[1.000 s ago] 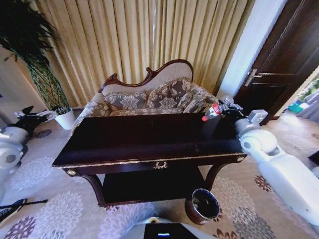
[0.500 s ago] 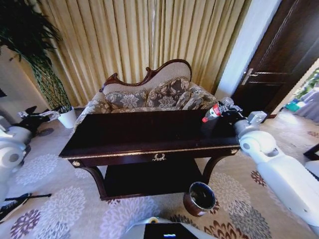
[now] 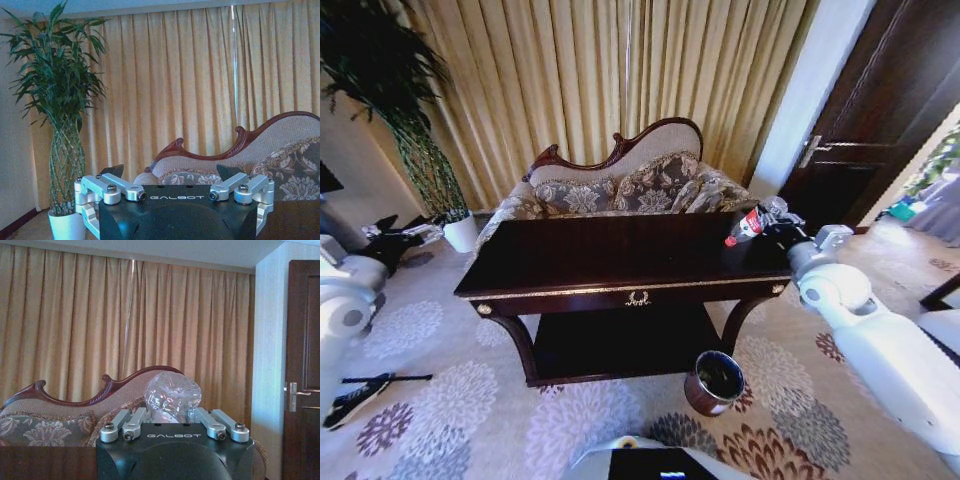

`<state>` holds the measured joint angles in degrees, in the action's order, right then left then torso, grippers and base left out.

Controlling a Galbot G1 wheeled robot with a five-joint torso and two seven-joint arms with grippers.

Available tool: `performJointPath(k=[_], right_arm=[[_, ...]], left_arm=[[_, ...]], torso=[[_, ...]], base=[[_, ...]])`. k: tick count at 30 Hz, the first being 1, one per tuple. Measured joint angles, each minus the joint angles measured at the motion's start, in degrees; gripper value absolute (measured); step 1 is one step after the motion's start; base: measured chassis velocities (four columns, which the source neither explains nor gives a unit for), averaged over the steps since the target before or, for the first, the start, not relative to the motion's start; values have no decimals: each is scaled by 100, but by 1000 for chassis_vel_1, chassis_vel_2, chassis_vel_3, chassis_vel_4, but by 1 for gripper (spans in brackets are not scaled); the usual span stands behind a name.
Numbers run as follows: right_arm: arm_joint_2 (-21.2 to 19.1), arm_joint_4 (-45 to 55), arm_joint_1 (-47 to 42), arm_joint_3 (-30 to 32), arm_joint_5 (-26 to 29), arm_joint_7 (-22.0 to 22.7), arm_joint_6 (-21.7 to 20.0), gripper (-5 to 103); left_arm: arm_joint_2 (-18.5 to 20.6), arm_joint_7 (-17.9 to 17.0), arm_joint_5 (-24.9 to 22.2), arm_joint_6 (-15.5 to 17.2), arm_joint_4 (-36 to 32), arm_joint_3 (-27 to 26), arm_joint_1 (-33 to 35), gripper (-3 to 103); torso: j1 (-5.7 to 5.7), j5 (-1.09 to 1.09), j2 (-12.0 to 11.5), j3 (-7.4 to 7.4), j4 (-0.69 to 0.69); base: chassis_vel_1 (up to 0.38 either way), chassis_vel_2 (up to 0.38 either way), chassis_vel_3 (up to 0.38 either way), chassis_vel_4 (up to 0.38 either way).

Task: Move to the front of the table and place the trash on the table into the trash bin.

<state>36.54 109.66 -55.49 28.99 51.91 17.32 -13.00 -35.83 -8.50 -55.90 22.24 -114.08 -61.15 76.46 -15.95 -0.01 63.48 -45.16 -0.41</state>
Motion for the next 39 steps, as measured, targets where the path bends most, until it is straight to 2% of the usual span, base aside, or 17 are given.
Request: performJointPath(k=[9, 14, 18, 22, 24, 28, 39], right_arm=[[67, -59, 13, -73, -55, -8, 27, 29], [189, -155, -35, -230, -210, -14, 175, 29], [327, -320, -104, -310, -396, -16, 192, 29], [639, -635, -183, -509, -707, -34, 194, 29], [919, -941, -195, -683, -981, -135, 226, 29], [1191, -1414, -197, -826, -1386, -360, 335, 29], [1488, -2406, -329, -853, -2007, -845, 688, 29]], left_arm=[[-10, 1, 31, -9, 2, 103, -77, 100], [-109, -28, 119, -41, -13, 201, -94, 100], [-171, -29, 143, -87, -52, 197, -20, 100], [-248, -48, 167, -130, -133, 187, 55, 100], [-322, -70, 192, -150, -208, 182, 111, 100], [-432, -118, 261, -156, -293, 215, 163, 100], [-869, -141, 602, -165, -371, 303, 336, 100]], torso=[[0, 1, 0, 0, 0], [3, 0, 1, 1, 0], [3, 0, 2, 2, 1], [-3, 0, -2, -2, -1], [-4, 2, -3, -2, -1], [-2, 1, -2, -1, 3], [0, 0, -1, -1, 0]], base=[[160, -154, -149, 155], [102, -100, -94, 115], [15, -15, -7, 15], [0, 0, 0, 0], [0, 0, 0, 0], [0, 0, 0, 0], [0, 0, 0, 0]])
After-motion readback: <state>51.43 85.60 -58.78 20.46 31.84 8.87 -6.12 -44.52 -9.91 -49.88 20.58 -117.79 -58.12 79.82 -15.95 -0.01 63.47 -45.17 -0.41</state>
